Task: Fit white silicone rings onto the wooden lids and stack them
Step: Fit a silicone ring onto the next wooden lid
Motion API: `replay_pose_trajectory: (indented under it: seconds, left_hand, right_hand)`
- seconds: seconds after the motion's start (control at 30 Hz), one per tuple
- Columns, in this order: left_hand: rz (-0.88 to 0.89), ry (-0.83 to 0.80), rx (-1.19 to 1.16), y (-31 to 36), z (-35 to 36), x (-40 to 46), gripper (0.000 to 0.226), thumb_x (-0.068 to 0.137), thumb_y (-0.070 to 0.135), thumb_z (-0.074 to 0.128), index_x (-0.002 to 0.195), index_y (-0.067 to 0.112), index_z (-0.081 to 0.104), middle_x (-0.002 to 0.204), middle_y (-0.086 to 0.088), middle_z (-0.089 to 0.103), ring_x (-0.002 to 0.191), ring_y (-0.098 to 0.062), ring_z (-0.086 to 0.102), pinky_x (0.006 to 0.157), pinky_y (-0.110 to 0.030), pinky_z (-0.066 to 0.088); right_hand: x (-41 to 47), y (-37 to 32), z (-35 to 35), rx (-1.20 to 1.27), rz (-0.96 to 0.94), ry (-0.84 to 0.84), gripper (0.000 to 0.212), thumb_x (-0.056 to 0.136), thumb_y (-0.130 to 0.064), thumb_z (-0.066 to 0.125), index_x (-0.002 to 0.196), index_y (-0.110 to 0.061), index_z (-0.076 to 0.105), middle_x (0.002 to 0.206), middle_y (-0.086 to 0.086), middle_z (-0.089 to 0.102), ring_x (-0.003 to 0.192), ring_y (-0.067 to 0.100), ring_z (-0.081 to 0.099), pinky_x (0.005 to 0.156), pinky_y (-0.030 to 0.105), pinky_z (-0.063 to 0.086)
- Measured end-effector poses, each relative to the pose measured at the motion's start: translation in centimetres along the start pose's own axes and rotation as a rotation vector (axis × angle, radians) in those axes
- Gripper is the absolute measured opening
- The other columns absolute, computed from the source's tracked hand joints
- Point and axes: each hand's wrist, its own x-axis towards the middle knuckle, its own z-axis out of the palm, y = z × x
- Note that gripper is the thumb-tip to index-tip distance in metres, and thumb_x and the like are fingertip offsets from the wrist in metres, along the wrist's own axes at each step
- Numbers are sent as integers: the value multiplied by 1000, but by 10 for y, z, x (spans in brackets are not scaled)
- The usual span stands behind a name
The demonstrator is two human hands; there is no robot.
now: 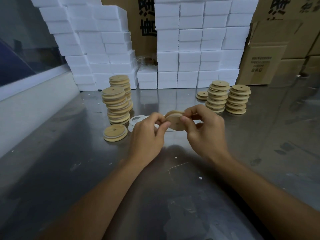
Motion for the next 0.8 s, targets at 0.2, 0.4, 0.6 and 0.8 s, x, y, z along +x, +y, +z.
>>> replay_pose_trajectory:
  seconds: [0.2,0.4,0.6,0.8]
  left_hand:
    - [-87,-25,-189,-4,4,3,11,91,27,68,85,22,61,71,8,63,55,-14,61,55,-33,51]
    - [-112,4,-209,-2,1,6,14,89,30,70,80,20,67,67,10,63,55,-16,60,55,-33,50]
    - [-187,-90,-228,-3,2,6,11,89,19,70,79,22,66,68,11,64,52,-12,61,56,-34,53]
    - [-275,-140,-321,-4,4,4,17,93,15,65,76,16,61,51,10,57,40,-6,52,40,-16,40]
  right_hand:
    - [-1,-1,1,139,158,19,7,89,-6,70,87,-10,65,80,-16,64,77,0,65,59,34,57]
    - [-1,-1,3,174,185,27,10,88,-4,69,86,-12,64,78,-13,64,73,3,66,59,35,58]
    - [-2,-1,3,163,182,50,9,88,-5,70,86,-12,64,80,-14,64,74,1,65,59,35,57]
    - [-1,1,3,193,223,52,14,89,-8,70,83,-18,63,79,-12,65,72,7,66,62,44,58]
